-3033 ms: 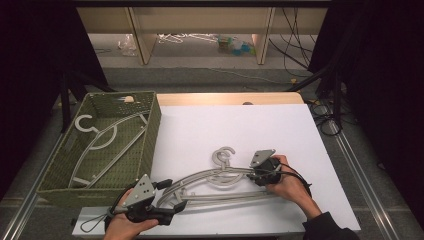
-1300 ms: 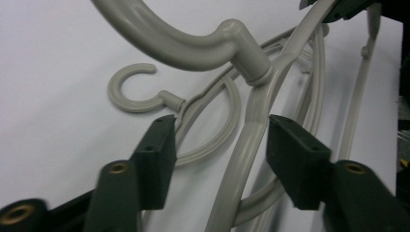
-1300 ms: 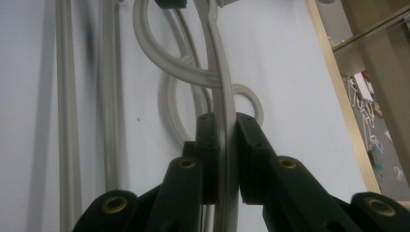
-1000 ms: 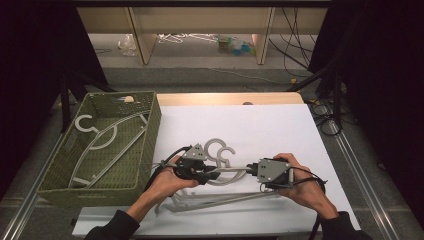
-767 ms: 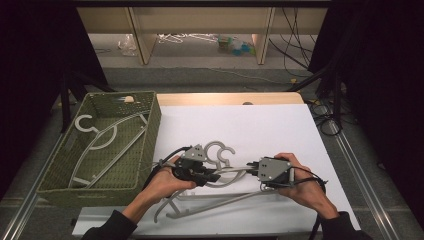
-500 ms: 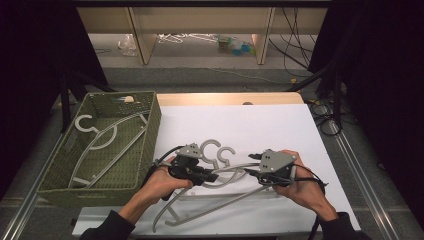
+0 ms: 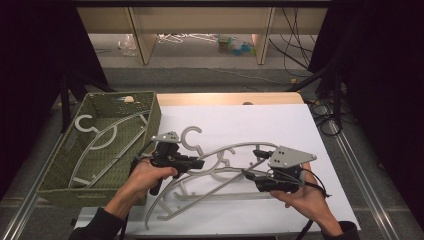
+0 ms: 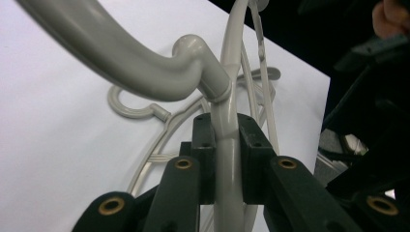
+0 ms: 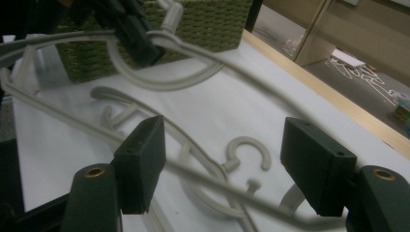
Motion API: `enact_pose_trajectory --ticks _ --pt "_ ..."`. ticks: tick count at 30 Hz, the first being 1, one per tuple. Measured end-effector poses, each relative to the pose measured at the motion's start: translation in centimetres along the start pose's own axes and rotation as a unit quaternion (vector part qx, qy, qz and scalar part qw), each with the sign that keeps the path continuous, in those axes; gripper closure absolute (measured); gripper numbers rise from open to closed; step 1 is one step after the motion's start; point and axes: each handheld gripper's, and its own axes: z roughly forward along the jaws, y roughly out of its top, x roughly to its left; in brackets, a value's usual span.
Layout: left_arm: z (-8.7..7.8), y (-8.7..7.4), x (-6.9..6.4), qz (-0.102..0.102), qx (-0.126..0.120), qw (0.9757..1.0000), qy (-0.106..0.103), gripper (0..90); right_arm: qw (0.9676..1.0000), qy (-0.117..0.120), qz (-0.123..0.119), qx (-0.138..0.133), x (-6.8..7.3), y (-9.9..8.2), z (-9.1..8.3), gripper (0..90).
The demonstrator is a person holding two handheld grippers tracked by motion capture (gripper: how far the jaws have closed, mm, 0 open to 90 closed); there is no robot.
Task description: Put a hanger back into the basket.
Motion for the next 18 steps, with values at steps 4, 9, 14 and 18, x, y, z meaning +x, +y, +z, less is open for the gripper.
enact_pose_trajectory --ticks 4,9,14,18 --pt "-1.2 0.4 0.3 -0.01 -0.019 0.9998 0.002 79.6 0.9999 0.001 0.009 -0.005 0.7 -0.9 -0.7 31.9" --pt "-2.8 0.8 0.9 -0.027 -0.046 0.9985 -0.015 79.5 0.9997 -0.002 0.025 0.004 0.9 -2.4 -0.8 28.9" --pt "-4.4 1.0 2.2 -0.046 -0.067 0.9966 -0.015 79.4 0.9991 0.003 0.038 0.016 0.8 -3.4 -0.6 28.8" --pt "-6.0 1.4 2.5 -0.055 -0.084 0.9949 -0.01 79.4 0.999 0.006 0.041 0.018 0.8 -3.6 -0.4 28.8"
